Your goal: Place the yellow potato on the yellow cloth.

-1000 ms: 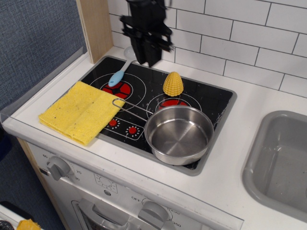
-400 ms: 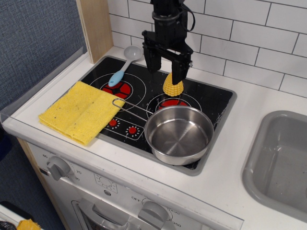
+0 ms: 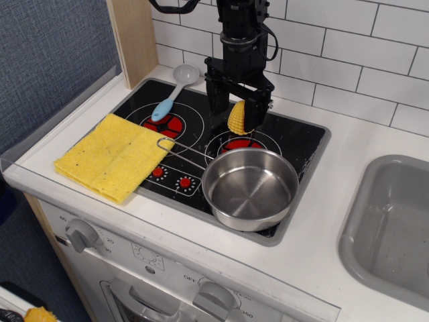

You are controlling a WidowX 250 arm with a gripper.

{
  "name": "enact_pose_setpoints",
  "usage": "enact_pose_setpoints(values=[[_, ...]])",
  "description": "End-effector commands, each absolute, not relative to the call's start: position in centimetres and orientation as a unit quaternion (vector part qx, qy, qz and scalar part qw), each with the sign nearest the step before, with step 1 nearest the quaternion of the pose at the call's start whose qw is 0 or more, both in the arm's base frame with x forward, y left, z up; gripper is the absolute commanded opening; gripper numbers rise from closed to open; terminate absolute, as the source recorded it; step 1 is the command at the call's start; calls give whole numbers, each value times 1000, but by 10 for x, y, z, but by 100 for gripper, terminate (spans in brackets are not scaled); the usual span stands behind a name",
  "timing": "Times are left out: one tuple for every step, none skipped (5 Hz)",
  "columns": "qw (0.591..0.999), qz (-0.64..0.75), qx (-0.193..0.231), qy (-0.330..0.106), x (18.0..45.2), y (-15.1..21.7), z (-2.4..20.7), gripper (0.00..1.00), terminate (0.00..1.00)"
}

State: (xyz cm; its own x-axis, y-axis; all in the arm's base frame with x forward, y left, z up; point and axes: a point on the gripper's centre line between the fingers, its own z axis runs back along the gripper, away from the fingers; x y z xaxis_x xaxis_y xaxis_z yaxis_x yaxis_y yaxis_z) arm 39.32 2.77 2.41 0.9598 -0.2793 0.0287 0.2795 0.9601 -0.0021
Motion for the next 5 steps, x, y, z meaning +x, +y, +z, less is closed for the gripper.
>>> enact_pose_setpoints(values=[[990,-137,7,-29,390,30,35,0,0],[990,-139,4,-33,387,33,42,0,0],[991,-110,-17,-75,384,50,76,0,0],[991,-77,-33,-106,368,81,103,0,0],[993,-46,-33,-101,345,111,102,0,0]])
